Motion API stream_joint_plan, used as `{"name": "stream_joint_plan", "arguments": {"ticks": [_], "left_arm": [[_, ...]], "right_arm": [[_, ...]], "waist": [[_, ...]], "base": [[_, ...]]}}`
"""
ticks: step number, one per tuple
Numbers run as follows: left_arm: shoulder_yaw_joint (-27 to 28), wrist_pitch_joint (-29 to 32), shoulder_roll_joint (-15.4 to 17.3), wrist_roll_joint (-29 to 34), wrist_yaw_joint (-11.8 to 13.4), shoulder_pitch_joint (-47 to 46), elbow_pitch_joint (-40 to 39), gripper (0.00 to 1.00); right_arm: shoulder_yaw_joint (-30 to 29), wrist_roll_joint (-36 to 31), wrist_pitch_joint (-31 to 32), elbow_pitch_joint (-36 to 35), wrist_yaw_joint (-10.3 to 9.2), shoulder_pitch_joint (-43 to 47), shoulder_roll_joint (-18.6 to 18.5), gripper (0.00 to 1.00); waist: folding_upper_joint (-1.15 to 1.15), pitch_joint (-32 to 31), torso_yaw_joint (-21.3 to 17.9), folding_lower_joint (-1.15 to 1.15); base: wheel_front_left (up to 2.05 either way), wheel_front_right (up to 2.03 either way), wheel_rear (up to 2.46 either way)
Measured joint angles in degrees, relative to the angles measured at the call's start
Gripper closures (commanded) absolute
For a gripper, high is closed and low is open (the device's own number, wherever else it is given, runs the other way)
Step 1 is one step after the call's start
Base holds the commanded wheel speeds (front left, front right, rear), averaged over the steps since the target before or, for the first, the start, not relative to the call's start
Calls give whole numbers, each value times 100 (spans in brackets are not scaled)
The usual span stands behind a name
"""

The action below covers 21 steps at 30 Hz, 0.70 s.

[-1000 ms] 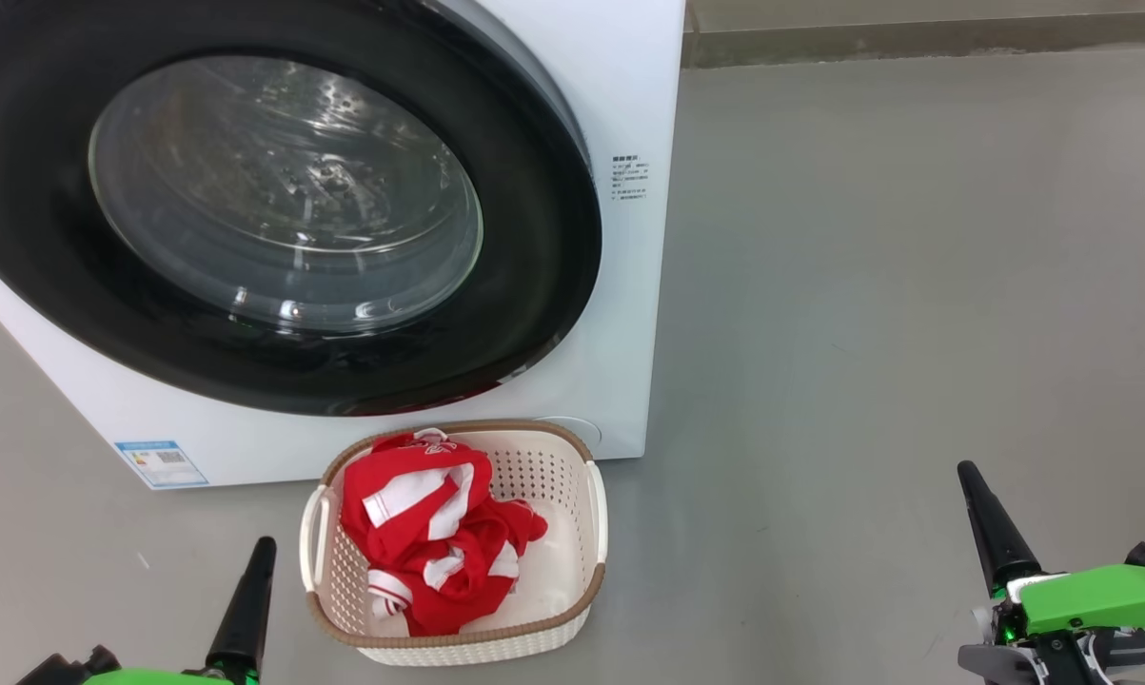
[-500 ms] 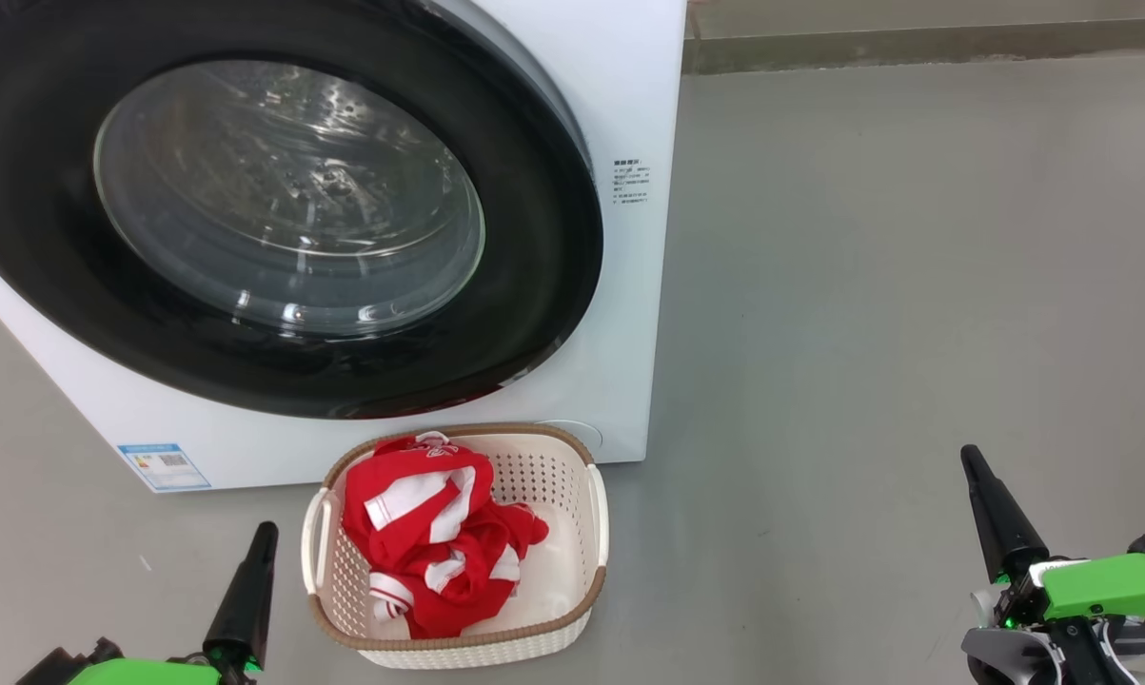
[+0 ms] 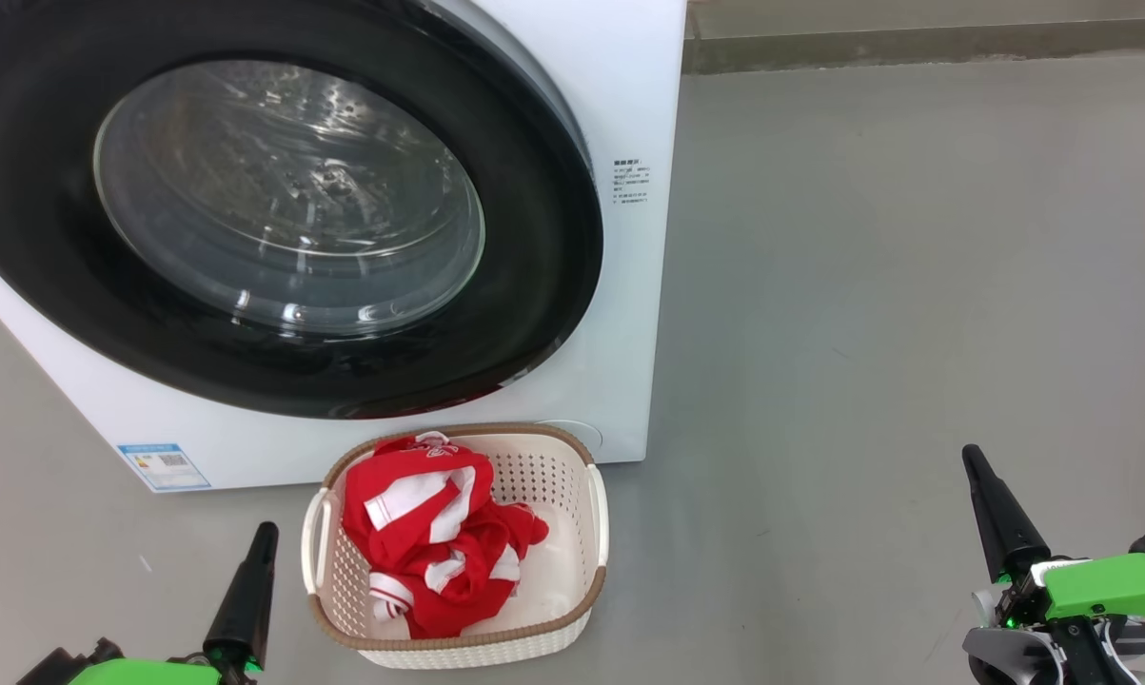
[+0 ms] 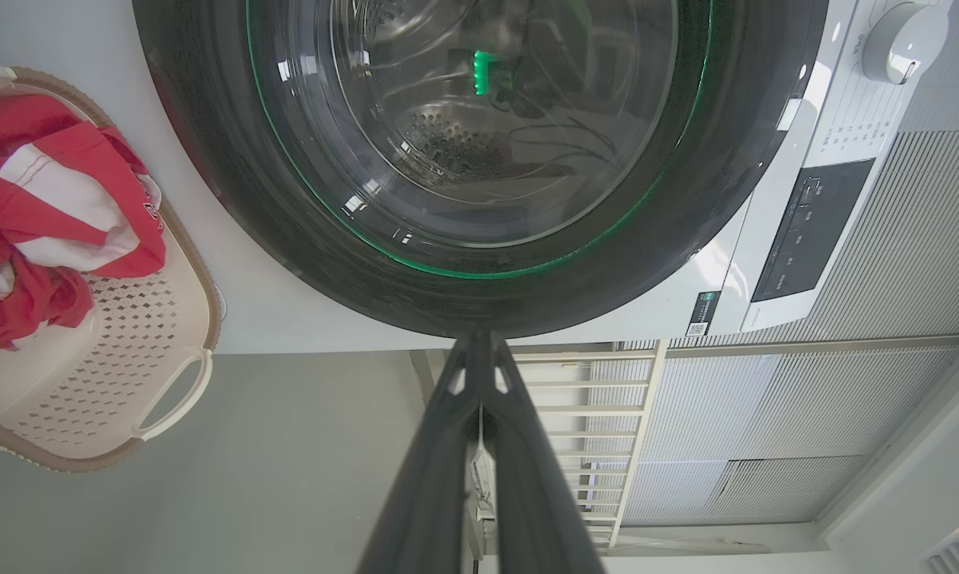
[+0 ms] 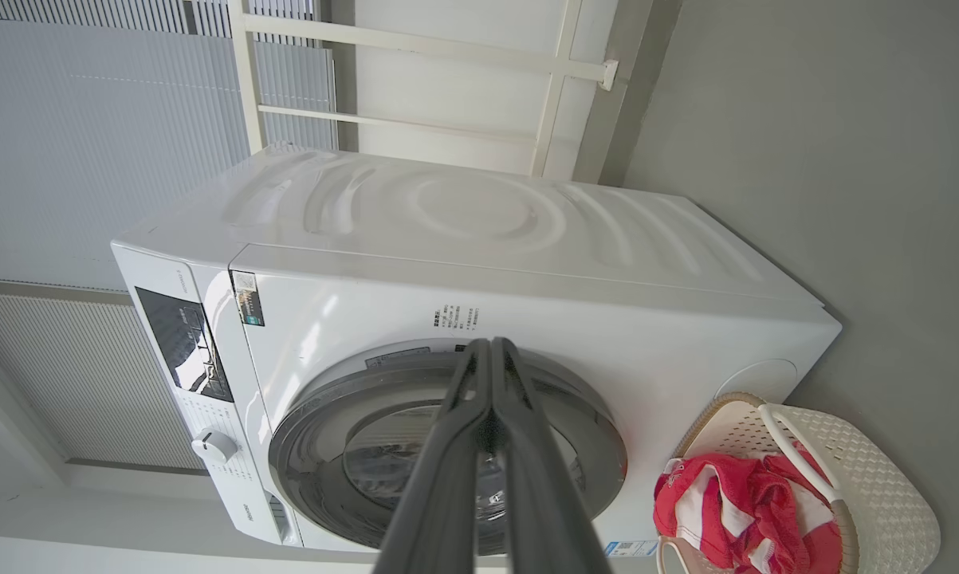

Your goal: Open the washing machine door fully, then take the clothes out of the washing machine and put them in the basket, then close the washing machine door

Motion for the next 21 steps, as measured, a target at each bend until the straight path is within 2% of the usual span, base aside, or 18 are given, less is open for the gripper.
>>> {"name": "stream_joint_plan", "arguments": {"ticks": [21], "left_arm": [[8,1,-12,0,0,-1,0,100]], "right_arm": [[-19,-1,2,0,-5,-7,3,100]], "waist": [[0,0,0,0]], "base": [[0,0,0]]}}
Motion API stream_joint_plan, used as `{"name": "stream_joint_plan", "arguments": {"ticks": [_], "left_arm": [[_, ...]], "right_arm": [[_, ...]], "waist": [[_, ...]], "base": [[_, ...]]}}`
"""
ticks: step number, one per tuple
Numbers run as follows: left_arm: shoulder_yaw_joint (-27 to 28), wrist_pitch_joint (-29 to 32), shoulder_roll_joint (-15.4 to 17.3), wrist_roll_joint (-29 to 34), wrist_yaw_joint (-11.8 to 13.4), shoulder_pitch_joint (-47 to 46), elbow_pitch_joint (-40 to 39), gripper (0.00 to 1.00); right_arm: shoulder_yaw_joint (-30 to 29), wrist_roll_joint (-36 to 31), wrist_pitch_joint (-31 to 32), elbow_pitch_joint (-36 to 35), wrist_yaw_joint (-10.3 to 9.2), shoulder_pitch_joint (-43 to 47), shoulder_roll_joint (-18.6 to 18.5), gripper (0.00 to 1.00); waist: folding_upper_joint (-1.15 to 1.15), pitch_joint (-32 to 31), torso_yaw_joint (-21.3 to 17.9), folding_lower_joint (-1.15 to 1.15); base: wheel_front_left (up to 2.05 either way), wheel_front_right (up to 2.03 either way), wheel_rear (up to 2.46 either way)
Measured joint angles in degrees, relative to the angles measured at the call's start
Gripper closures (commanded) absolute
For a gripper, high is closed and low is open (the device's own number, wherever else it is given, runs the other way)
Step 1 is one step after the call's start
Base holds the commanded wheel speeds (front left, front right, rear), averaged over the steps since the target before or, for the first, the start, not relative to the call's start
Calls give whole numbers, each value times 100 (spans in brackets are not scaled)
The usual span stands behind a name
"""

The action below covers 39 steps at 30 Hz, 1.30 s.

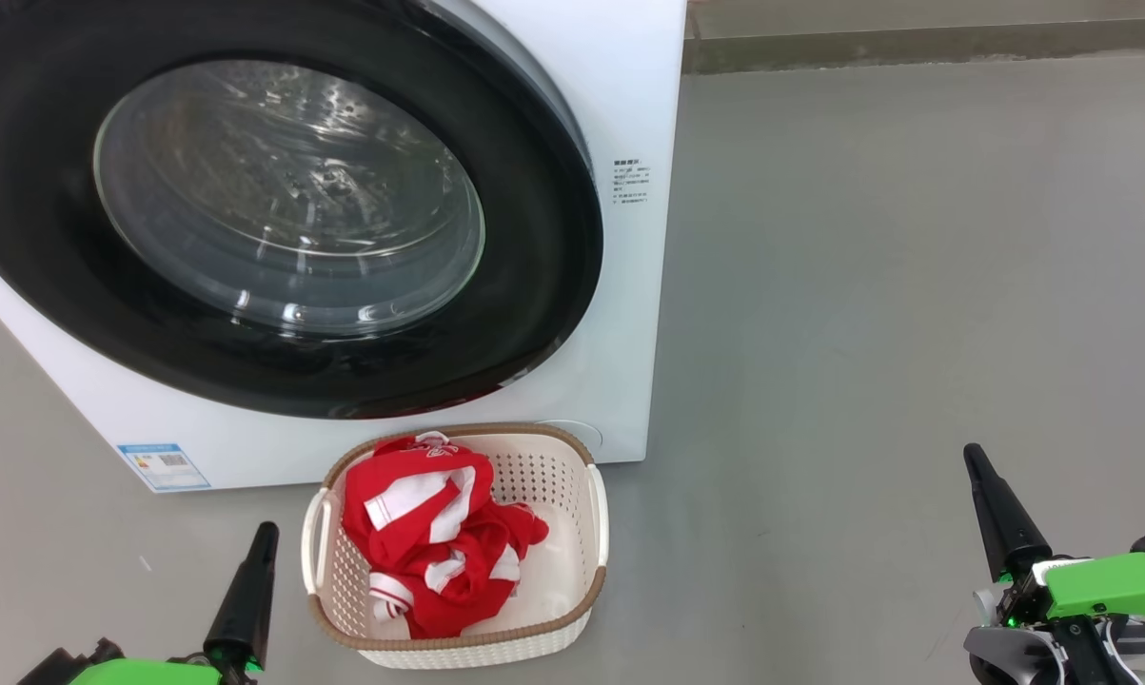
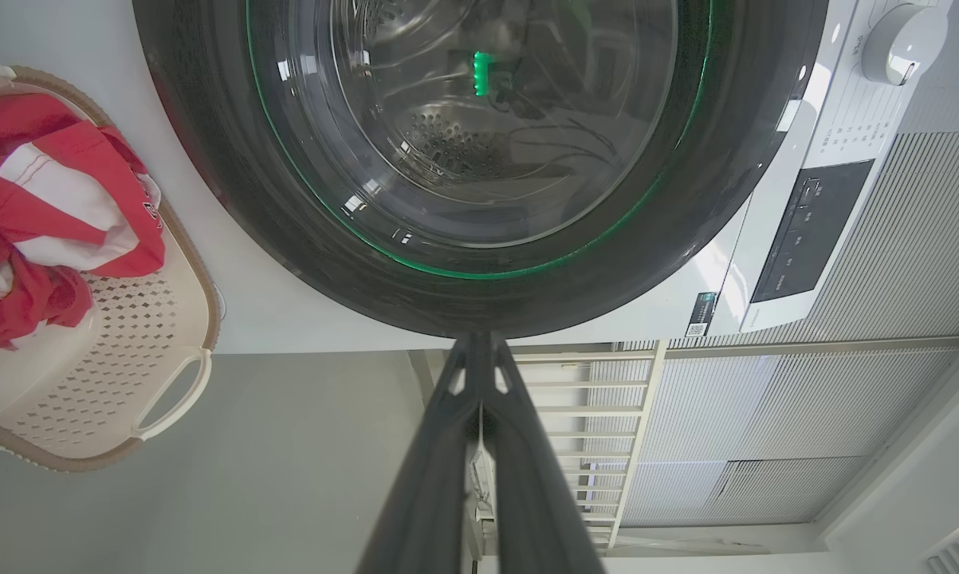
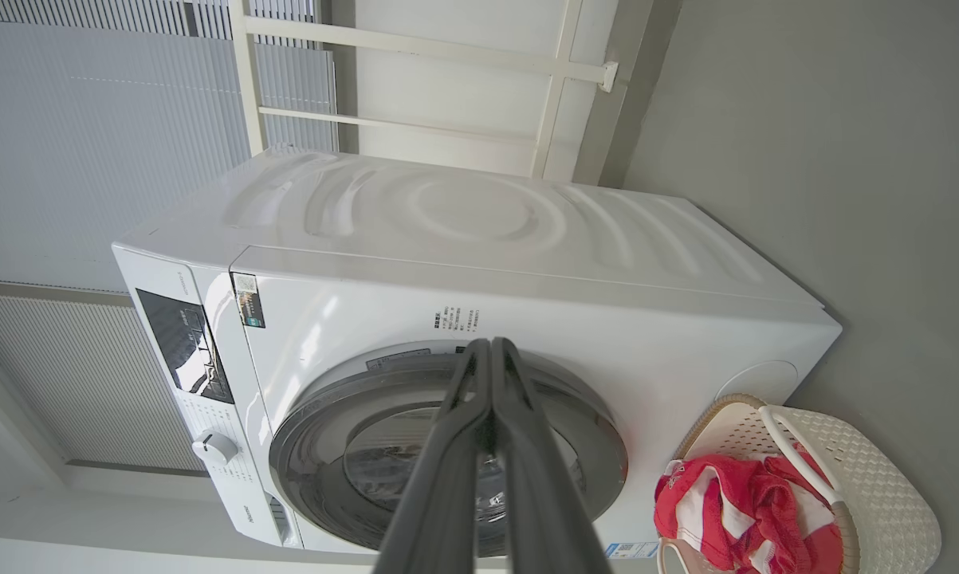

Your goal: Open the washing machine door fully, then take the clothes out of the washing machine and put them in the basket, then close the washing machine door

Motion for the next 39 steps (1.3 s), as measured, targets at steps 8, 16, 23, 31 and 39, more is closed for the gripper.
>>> {"name": "stream_joint_plan", "arguments": {"ticks": [8,16,23,31,39], "left_arm": [[2,0,-2,0,0,0,0,100],[4,0,-3,0,0,0,1,100],[5,0,-4,0,0,0,1,100],[8,0,-4,0,0,0,1,100],[9,1,-5,0,0,0,1,100]], "right_arm": [[-7,0,5,0,0,-2,1,100],[-13,-1,22,0,0,-4,1,100],[-18,-2,25,0,0,-4,2,100],[-23,-2,25,0,0,-5,3,100],[-30,-11,45,0,0,-5,5,100]], "waist": [[0,0,0,0],[0,0,0,0],[0,0,0,0],[0,0,0,0],[0,0,0,0]], "base": [[0,0,0],[0,0,0],[0,0,0],[0,0,0],[0,0,0]]}}
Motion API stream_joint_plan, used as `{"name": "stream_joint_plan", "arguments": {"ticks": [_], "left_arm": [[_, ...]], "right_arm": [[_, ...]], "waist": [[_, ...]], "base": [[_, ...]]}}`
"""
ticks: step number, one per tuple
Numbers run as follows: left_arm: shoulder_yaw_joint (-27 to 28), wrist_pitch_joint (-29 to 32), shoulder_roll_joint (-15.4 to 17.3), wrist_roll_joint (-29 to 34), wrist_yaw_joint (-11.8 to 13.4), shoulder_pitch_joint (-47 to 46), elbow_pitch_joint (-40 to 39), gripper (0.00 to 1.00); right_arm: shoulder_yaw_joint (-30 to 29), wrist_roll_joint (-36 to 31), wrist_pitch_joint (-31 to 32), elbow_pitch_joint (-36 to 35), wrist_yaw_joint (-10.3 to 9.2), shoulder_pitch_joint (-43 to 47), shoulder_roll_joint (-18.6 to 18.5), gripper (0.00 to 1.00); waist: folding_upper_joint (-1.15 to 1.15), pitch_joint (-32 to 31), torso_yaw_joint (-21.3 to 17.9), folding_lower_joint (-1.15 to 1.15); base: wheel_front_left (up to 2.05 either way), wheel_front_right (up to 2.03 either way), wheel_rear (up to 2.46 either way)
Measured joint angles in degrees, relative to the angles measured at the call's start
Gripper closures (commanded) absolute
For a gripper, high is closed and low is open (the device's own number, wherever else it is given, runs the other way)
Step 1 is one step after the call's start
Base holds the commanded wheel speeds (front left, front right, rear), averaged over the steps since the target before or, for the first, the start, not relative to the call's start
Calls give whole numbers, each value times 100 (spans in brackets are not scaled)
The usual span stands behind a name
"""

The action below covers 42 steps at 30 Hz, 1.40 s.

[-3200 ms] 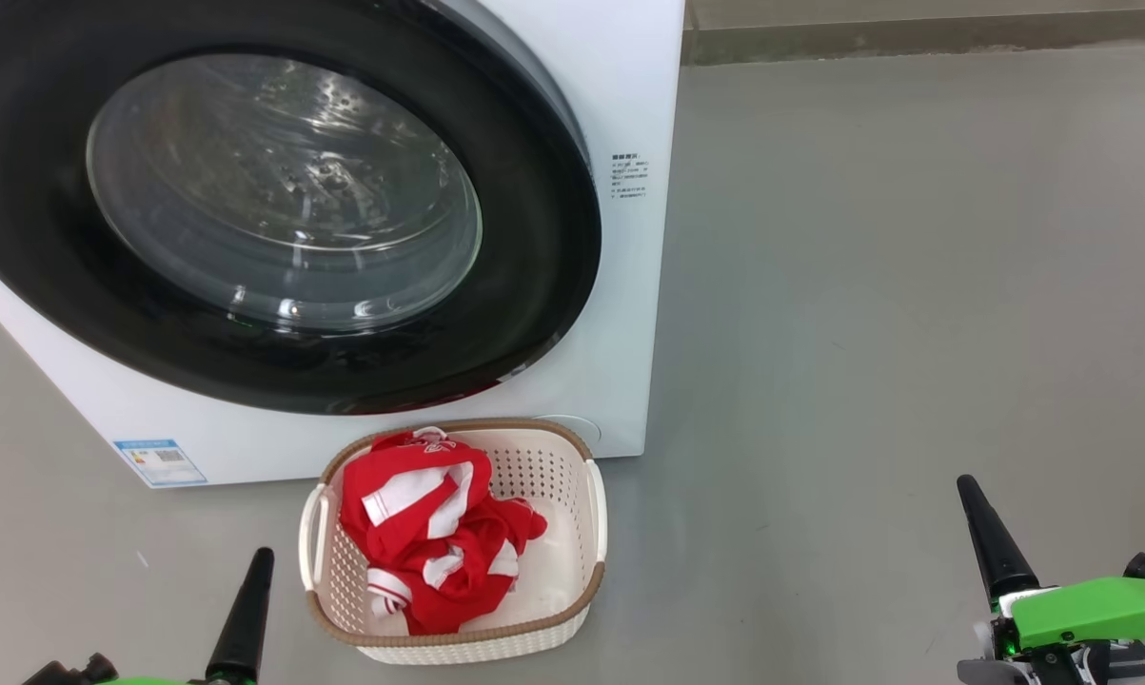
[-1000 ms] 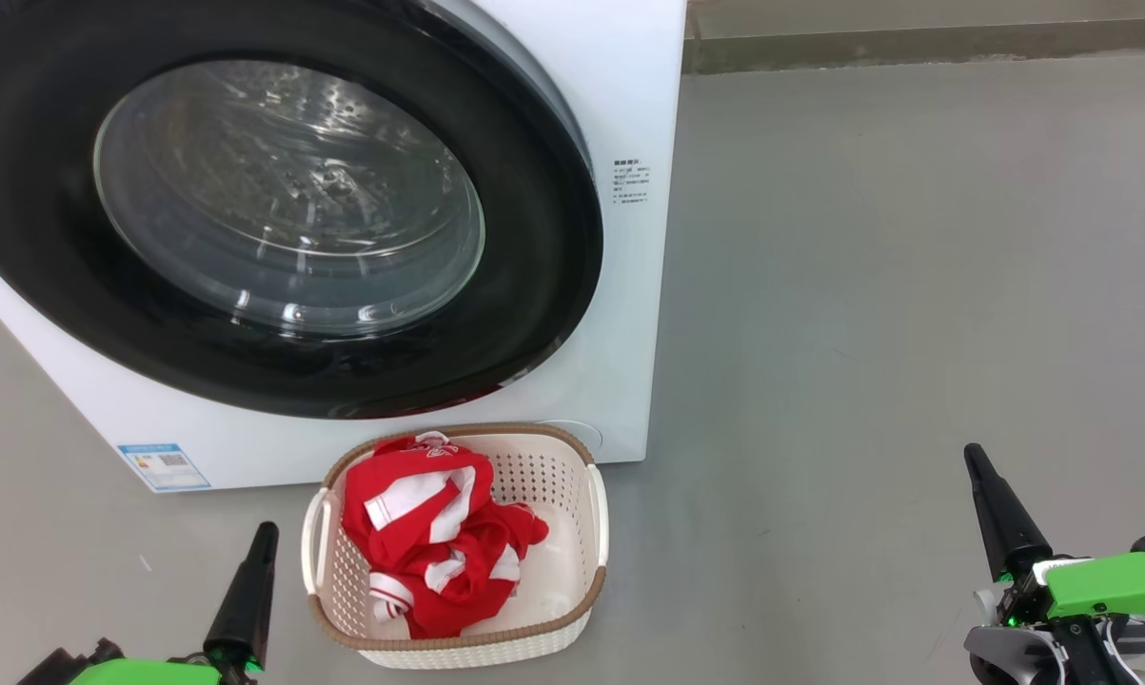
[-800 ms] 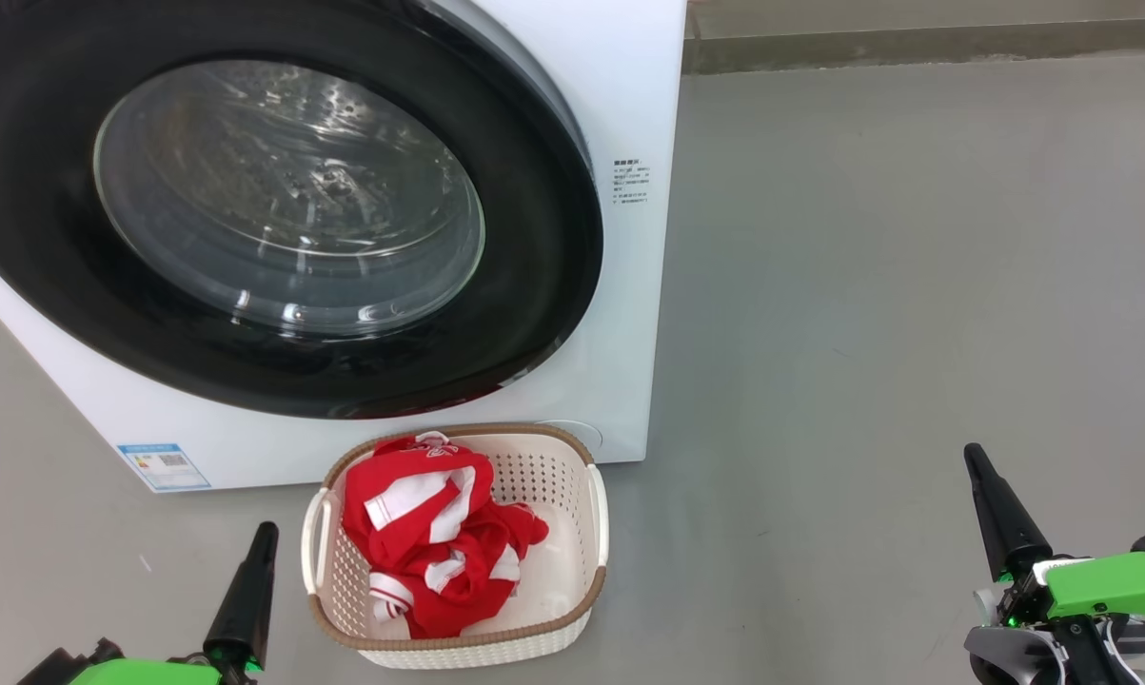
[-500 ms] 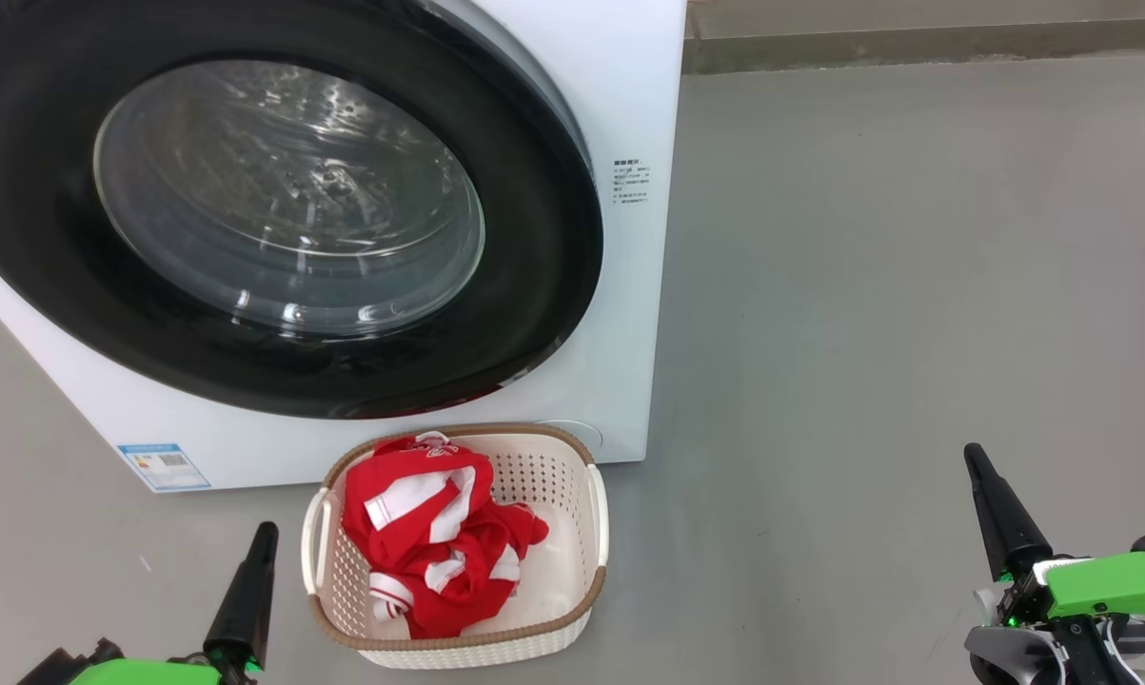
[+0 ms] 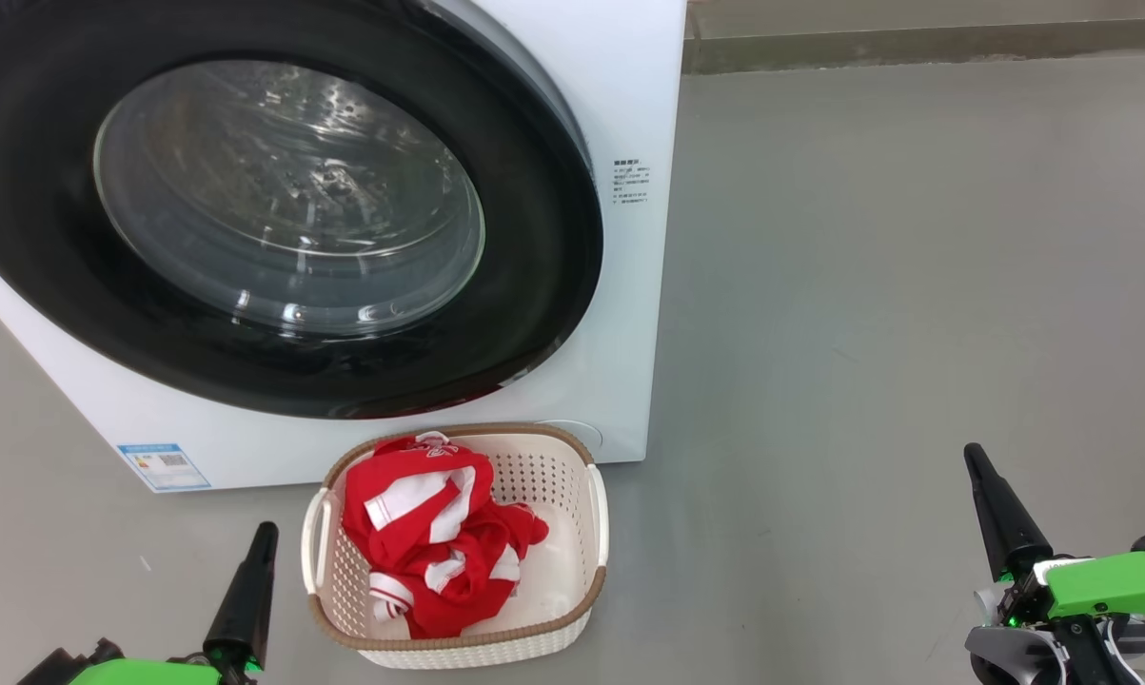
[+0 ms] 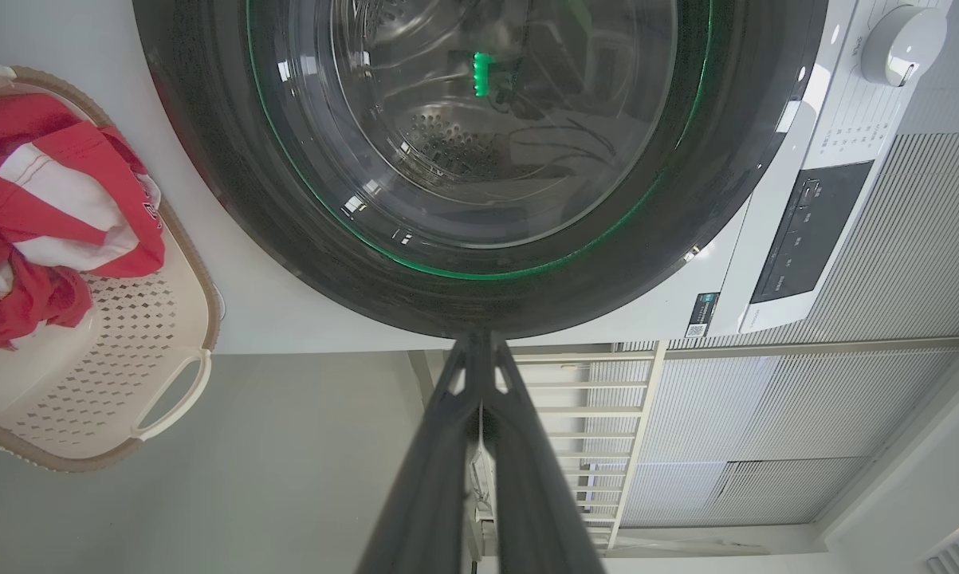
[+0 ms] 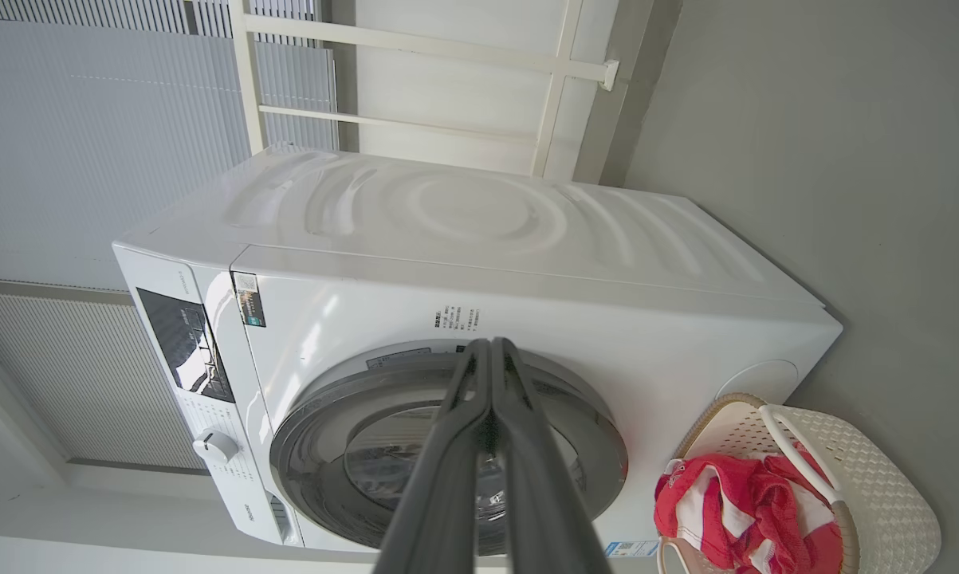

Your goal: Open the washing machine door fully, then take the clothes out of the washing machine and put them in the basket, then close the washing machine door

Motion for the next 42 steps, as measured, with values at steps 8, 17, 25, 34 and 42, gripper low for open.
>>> {"name": "stream_joint_plan", "arguments": {"ticks": [8,17,25,34,42], "left_arm": [[2,16,-1,0,0,0,0,100],[3,23,-2,0,0,0,0,100],[4,23,-3,0,0,0,0,100],[5,23,-5,0,0,0,0,100],[7,23,-5,0,0,0,0,100]], "right_arm": [[-4,0,3,0,0,0,2,100],[-8,0,3,0,0,0,4,100],[-11,0,3,0,0,0,5,100],[-13,0,3,0,0,-1,9,100],[-16,-1,4,0,0,-1,18,100]], "waist": [[0,0,0,0],[0,0,0,0],[0,0,0,0],[0,0,0,0],[0,0,0,0]], "base": [[0,0,0],[0,0,0],[0,0,0],[0,0,0],[0,0,0]]}}
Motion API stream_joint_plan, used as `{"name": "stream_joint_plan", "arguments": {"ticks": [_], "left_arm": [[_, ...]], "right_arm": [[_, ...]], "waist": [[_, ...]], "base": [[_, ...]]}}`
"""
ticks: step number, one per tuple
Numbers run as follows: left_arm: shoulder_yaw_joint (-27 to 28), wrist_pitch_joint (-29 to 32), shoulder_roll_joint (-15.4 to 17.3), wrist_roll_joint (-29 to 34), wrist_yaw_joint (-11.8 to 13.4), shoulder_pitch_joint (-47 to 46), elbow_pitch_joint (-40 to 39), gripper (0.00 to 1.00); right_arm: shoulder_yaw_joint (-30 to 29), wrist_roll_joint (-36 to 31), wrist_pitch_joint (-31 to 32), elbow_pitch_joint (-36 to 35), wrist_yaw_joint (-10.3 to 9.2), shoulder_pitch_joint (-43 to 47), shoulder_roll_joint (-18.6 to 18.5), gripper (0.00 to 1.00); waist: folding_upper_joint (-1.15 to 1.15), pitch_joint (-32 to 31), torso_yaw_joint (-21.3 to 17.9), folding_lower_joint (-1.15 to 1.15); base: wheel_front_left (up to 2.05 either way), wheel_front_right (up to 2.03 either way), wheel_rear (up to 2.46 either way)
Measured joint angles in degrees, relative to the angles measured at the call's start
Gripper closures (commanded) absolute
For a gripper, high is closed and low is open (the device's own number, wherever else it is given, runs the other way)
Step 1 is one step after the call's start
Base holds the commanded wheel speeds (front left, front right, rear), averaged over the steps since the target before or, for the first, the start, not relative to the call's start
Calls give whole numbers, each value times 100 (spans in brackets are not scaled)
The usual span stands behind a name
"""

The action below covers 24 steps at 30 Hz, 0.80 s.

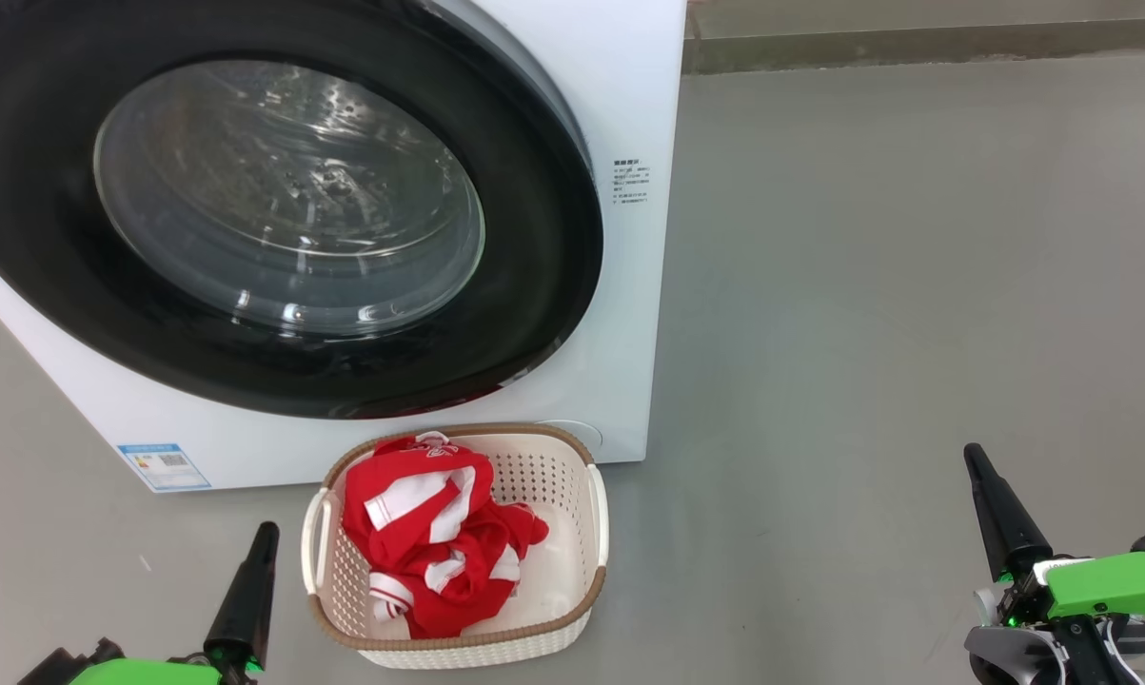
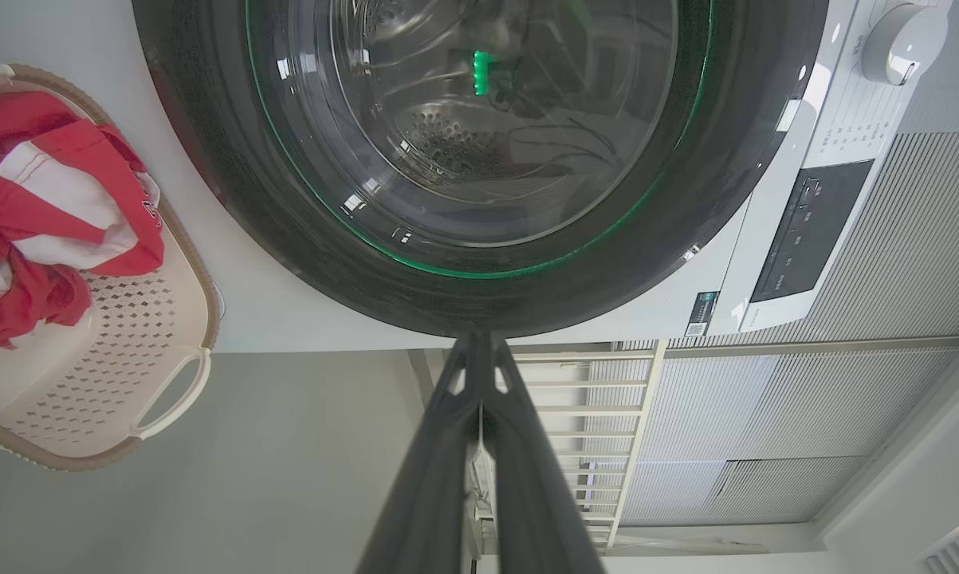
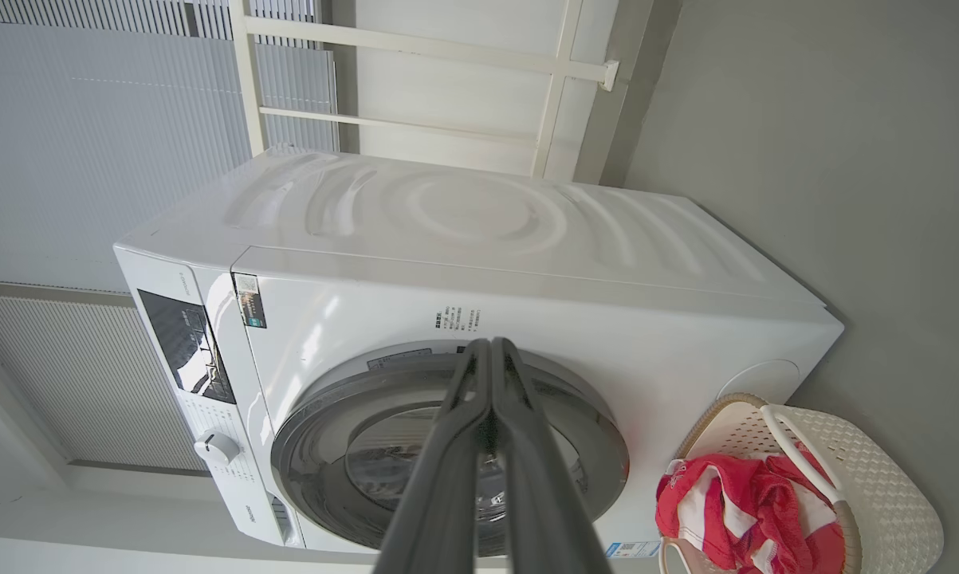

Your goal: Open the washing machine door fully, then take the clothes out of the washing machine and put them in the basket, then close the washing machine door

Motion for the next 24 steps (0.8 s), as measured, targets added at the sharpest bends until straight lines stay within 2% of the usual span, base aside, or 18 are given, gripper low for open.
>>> {"name": "stream_joint_plan", "arguments": {"ticks": [24], "left_arm": [[1,0,-2,0,0,0,0,100]], "right_arm": [[-9,-5,1,0,0,0,4,100]], "waist": [[0,0,0,0]], "base": [[0,0,0]]}}
